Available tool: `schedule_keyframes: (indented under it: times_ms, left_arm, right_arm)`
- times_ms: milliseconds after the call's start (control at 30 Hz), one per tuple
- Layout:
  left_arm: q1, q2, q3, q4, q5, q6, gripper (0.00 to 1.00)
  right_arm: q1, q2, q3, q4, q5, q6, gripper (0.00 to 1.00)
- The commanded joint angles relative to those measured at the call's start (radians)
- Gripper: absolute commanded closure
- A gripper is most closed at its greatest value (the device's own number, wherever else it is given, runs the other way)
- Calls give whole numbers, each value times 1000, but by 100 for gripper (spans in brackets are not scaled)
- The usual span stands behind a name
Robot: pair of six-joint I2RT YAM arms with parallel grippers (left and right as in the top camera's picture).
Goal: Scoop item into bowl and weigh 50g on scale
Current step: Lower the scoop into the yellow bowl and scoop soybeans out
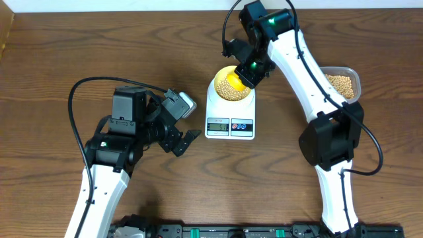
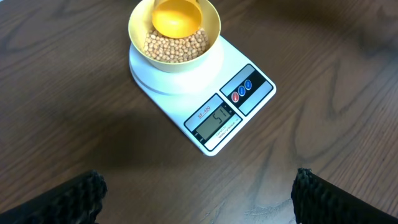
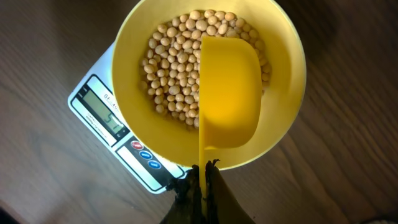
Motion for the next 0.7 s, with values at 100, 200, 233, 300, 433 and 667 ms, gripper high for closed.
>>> schedule_keyframes:
  times_ms: [100,200,233,300,433,667]
  left_arm:
    - [5,0,-2,-3,9,13,3]
    - [5,0,-2,-3,9,14,2]
    - [5,0,-2,-3,9,13,2]
    - [5,0,-2,-3,9,13,2]
    - [5,0,-2,-3,9,14,2]
    - [5,0,-2,-3,9,13,2]
  right_arm:
    - [10,28,-1,-4,3,-8,99]
    - [18,35,-2,1,5,-3,99]
    - [20,35,-2,4,8,-2,99]
    - [24,39,-2,11,16,5,99]
    - [28,41,-5,11,16,5,99]
    - [38,41,-5,19,52,5,99]
